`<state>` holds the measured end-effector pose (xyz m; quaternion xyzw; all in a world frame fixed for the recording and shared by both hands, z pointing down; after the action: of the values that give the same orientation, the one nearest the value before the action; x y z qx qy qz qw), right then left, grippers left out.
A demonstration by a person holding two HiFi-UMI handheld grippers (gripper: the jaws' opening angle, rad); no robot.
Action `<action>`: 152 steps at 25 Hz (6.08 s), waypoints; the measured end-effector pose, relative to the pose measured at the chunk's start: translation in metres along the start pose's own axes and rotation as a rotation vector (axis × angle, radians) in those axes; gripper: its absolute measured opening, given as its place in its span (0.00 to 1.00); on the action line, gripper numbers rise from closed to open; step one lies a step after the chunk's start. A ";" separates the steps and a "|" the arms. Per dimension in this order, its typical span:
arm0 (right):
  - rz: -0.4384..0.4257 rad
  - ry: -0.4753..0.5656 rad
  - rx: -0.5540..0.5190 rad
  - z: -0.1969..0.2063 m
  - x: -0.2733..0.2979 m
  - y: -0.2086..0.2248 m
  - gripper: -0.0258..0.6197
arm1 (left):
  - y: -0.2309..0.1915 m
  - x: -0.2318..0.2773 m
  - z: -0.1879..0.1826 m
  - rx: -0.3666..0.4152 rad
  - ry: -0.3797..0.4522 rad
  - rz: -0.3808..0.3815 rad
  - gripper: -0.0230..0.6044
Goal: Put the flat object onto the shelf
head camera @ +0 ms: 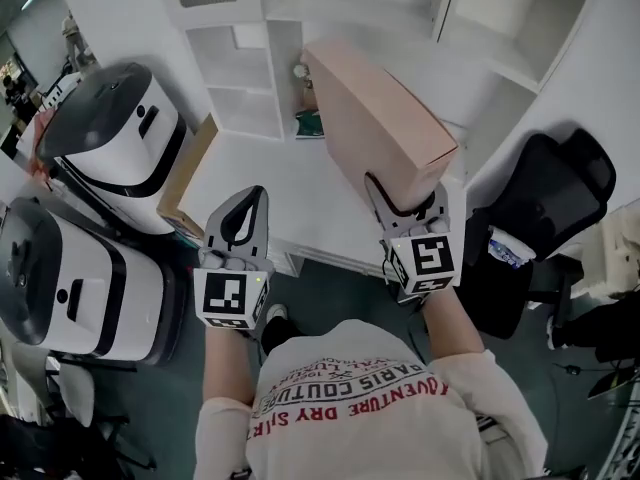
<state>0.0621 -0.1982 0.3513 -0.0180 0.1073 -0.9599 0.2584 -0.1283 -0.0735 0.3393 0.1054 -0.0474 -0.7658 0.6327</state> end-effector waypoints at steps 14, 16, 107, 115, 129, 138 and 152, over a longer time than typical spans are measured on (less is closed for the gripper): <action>0.307 -0.197 -0.113 -0.042 0.096 0.016 0.50 | -0.086 0.119 -0.004 0.019 0.098 0.350 0.06; 0.316 -0.226 -0.122 -0.051 0.108 0.020 0.51 | -0.095 0.128 -0.004 0.013 0.112 0.375 0.06; 0.018 -0.874 -0.595 -0.082 0.343 0.154 0.73 | -0.144 0.275 0.051 -0.029 0.058 0.330 0.06; 0.198 -0.627 -0.578 -0.104 0.310 0.134 0.11 | -0.135 0.256 0.050 -0.029 0.051 0.381 0.06; 0.352 -0.228 -0.346 -0.064 0.245 0.065 0.08 | -0.130 0.245 0.047 -0.014 0.054 0.414 0.06; 0.368 -0.111 -0.146 -0.021 0.218 0.033 0.08 | -0.126 0.244 0.052 -0.013 0.042 0.417 0.06; 0.281 -0.098 -0.008 0.000 0.220 0.021 0.08 | -0.121 0.246 0.049 -0.003 0.041 0.401 0.06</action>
<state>-0.1180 -0.3263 0.3418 -0.0508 0.0996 -0.9117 0.3953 -0.2990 -0.2936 0.3369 0.1083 -0.0535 -0.6220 0.7736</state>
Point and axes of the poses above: the fingertips, and each gripper's own axes: x forward along the fingers, y to its right, z out of its underside, the point moved 4 cm from there along -x, backward along the fingers, and after that the axes turned 12 degrees about -z, right-handed, at the moved point
